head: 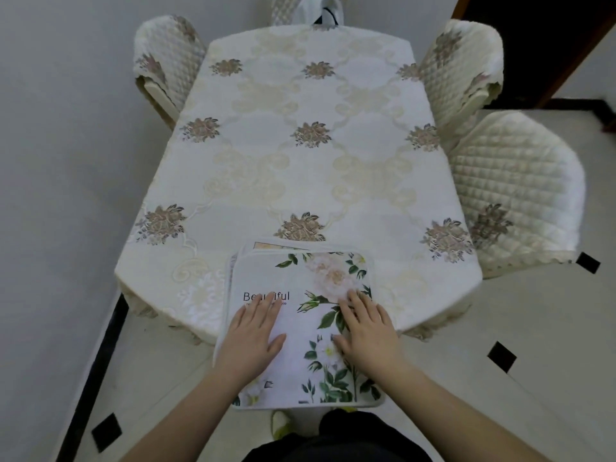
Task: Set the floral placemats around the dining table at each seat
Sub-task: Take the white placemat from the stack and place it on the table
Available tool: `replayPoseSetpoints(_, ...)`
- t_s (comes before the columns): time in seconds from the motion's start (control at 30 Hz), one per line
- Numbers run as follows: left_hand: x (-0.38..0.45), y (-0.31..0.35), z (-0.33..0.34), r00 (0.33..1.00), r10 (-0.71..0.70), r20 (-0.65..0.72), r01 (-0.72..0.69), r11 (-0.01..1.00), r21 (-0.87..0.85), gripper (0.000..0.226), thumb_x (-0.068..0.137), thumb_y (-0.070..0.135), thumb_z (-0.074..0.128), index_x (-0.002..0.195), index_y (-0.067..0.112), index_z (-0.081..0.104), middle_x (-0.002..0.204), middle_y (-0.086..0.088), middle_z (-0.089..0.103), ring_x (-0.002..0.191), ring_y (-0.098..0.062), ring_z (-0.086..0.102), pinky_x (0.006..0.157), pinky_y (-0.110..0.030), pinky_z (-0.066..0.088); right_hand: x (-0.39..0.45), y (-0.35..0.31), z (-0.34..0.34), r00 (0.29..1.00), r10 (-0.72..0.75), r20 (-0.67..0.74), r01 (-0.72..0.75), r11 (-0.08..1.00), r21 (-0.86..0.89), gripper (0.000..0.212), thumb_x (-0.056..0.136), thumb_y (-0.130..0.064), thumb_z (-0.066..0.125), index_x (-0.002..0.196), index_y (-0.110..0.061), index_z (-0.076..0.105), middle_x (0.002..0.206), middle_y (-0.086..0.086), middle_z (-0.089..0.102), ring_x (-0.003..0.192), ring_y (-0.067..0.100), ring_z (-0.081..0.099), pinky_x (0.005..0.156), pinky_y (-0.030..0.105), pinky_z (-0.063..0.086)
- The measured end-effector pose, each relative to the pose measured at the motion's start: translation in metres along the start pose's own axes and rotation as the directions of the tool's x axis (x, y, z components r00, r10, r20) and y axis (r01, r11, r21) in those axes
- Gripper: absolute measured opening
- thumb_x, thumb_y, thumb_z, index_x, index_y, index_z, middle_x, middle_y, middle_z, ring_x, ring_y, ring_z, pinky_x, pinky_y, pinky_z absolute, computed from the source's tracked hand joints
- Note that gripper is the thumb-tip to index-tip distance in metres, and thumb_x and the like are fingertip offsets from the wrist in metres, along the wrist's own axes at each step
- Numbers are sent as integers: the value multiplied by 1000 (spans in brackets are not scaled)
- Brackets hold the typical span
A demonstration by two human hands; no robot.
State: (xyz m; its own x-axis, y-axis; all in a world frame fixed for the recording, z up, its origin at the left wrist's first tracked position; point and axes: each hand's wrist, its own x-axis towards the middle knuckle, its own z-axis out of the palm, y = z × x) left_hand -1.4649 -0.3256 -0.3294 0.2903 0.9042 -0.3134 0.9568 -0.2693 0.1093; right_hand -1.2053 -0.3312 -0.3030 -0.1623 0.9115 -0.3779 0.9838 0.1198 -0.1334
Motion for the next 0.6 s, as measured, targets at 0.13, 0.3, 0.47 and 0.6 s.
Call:
replayPoseSetpoints(0.13,1,-4,8,1000,-22,13,22,1000,-11,69,99,63,13,154,25,30,160,0,30,145,-21,24,113,-37,14,0,7,11,998,59,37,-59,998,10,74,83,-67,34,144,-26,46,151,10,41,136,31,44,103,49,41)
replayPoseSetpoints(0.3,0,-11,7,997,-67,-42,65,997,-52,64,97,67,14,154,39,24,160,-2,29,146,-26,30,116,-40,21,-2,6,12,993,118,-22,-116,991,73,73,87,-70,28,150,-33,32,157,23,22,143,41,28,109,50,34)
replayPoseSetpoints(0.47,-2,-17,5,989,-145,-39,139,982,-131,72,94,72,10,152,35,33,160,-10,28,146,-31,30,111,-48,33,-1,10,12,994,112,-5,-111,988,108,81,88,-73,35,153,-41,-2,158,19,-23,149,35,-8,119,43,10)
replayPoseSetpoints(0.6,-8,-21,6,975,-217,-37,201,948,-248,81,88,77,14,152,32,34,163,-17,15,149,-35,18,114,-49,28,-7,6,10,985,171,24,-173,970,173,82,87,-73,38,153,-41,2,159,18,-19,149,34,3,119,41,13)
